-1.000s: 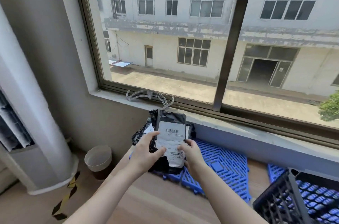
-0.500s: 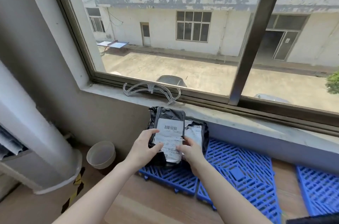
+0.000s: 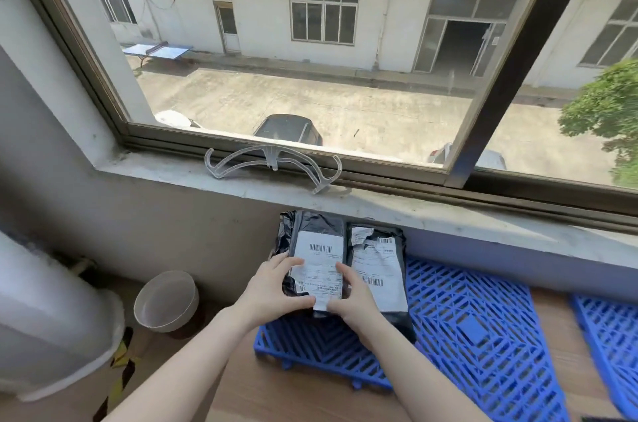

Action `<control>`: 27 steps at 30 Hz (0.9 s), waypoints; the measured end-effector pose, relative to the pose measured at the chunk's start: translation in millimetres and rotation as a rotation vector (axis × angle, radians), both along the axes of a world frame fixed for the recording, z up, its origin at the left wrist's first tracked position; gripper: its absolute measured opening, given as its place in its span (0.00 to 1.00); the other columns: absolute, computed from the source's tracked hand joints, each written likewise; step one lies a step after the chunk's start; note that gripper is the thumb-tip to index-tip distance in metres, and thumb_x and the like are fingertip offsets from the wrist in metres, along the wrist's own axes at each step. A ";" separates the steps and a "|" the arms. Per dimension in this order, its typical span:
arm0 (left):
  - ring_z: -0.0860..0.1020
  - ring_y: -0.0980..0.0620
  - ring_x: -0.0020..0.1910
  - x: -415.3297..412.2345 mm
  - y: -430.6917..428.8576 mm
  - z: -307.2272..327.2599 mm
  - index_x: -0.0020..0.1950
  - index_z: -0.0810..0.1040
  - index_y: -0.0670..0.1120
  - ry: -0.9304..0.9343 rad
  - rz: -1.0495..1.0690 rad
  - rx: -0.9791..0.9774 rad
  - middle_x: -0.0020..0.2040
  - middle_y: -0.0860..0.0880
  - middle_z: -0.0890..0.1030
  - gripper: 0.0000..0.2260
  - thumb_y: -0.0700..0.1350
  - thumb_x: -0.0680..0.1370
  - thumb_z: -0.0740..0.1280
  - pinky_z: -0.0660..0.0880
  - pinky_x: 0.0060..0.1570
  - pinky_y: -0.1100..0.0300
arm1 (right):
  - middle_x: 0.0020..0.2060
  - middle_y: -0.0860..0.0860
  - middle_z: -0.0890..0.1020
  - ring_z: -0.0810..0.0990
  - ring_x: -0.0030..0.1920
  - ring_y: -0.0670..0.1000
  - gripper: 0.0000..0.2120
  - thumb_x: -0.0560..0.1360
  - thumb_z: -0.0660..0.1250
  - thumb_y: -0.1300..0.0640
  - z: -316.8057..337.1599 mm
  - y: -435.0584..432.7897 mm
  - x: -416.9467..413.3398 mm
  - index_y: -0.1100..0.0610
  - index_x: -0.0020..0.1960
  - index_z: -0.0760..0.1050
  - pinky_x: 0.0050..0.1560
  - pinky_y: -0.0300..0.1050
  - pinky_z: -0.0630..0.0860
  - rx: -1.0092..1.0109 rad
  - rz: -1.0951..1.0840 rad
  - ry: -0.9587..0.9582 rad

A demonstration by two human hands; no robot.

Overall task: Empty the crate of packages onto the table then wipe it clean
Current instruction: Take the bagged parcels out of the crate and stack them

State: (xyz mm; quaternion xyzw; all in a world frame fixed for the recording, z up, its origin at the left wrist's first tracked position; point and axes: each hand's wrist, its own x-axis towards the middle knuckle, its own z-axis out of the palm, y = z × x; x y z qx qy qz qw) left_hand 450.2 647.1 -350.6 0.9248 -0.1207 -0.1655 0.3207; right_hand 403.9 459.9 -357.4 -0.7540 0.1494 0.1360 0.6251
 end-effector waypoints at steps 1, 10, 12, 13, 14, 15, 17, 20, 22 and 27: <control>0.57 0.53 0.75 6.8 1.9 -2.8 0.72 0.67 0.58 -0.003 -0.023 0.021 0.76 0.53 0.62 0.44 0.72 0.58 0.66 0.58 0.73 0.55 | 0.67 0.48 0.69 0.73 0.55 0.43 0.38 0.68 0.65 0.72 -2.1 3.1 3.9 0.54 0.75 0.60 0.48 0.33 0.75 -0.016 0.000 0.013; 0.53 0.49 0.76 44.5 15.1 -36.4 0.74 0.64 0.58 -0.024 -0.100 0.113 0.78 0.51 0.58 0.35 0.64 0.70 0.71 0.57 0.74 0.53 | 0.72 0.49 0.65 0.70 0.67 0.49 0.43 0.66 0.68 0.70 -21.6 23.3 30.8 0.49 0.76 0.58 0.60 0.48 0.77 -0.151 -0.025 0.063; 0.53 0.48 0.76 46.7 19.1 -39.0 0.74 0.63 0.59 -0.004 -0.111 0.109 0.79 0.51 0.56 0.35 0.65 0.70 0.71 0.57 0.74 0.50 | 0.72 0.47 0.65 0.73 0.62 0.49 0.43 0.66 0.67 0.70 -24.1 26.2 32.9 0.47 0.76 0.58 0.53 0.48 0.80 -0.139 -0.039 0.076; 0.52 0.48 0.76 47.6 20.7 -39.6 0.74 0.62 0.59 0.013 -0.118 0.103 0.79 0.51 0.55 0.36 0.65 0.70 0.71 0.57 0.74 0.50 | 0.72 0.46 0.66 0.74 0.59 0.49 0.43 0.66 0.67 0.71 -25.2 27.5 33.3 0.47 0.76 0.58 0.50 0.49 0.81 -0.128 -0.049 0.080; 0.52 0.48 0.76 48.4 21.7 -39.7 0.75 0.62 0.60 0.025 -0.124 0.095 0.79 0.51 0.54 0.36 0.65 0.70 0.71 0.57 0.74 0.49 | 0.72 0.46 0.66 0.74 0.57 0.49 0.43 0.66 0.67 0.71 -26.8 28.0 33.6 0.46 0.76 0.59 0.50 0.51 0.81 -0.120 -0.062 0.080; 0.52 0.48 0.77 49.1 22.2 -39.3 0.75 0.61 0.60 0.028 -0.129 0.092 0.79 0.51 0.54 0.36 0.65 0.70 0.71 0.57 0.74 0.49 | 0.72 0.47 0.66 0.74 0.57 0.49 0.43 0.66 0.67 0.71 -27.0 28.3 33.3 0.46 0.76 0.59 0.51 0.52 0.81 -0.112 -0.071 0.078; 0.52 0.48 0.77 50.2 23.0 -37.0 0.75 0.62 0.59 0.001 -0.135 0.099 0.79 0.51 0.54 0.37 0.66 0.69 0.71 0.56 0.74 0.49 | 0.72 0.47 0.66 0.72 0.61 0.48 0.43 0.66 0.68 0.72 -24.3 27.9 31.7 0.48 0.76 0.58 0.53 0.48 0.80 -0.086 -0.081 0.066; 0.54 0.48 0.76 49.0 24.3 -29.6 0.73 0.65 0.58 -0.040 -0.136 0.079 0.78 0.52 0.57 0.38 0.67 0.67 0.71 0.57 0.74 0.50 | 0.72 0.49 0.66 0.66 0.70 0.49 0.42 0.68 0.69 0.72 -12.3 21.6 26.7 0.51 0.76 0.57 0.51 0.36 0.75 -0.047 -0.101 0.032; 0.55 0.50 0.75 45.6 22.9 -19.8 0.72 0.67 0.58 -0.057 -0.135 0.046 0.76 0.53 0.60 0.37 0.68 0.66 0.70 0.58 0.73 0.51 | 0.73 0.51 0.65 0.64 0.73 0.51 0.40 0.70 0.68 0.71 -0.9 12.9 20.5 0.51 0.76 0.58 0.55 0.37 0.71 -0.058 -0.128 0.015; 0.68 0.52 0.66 31.6 -8.8 21.7 0.64 0.74 0.53 -0.208 -0.093 -0.090 0.64 0.55 0.71 0.19 0.58 0.76 0.68 0.65 0.65 0.56 | 0.70 0.51 0.67 0.67 0.70 0.50 0.31 0.73 0.67 0.66 37.7 -23.4 -10.7 0.50 0.73 0.62 0.55 0.43 0.72 -0.083 -0.255 -0.052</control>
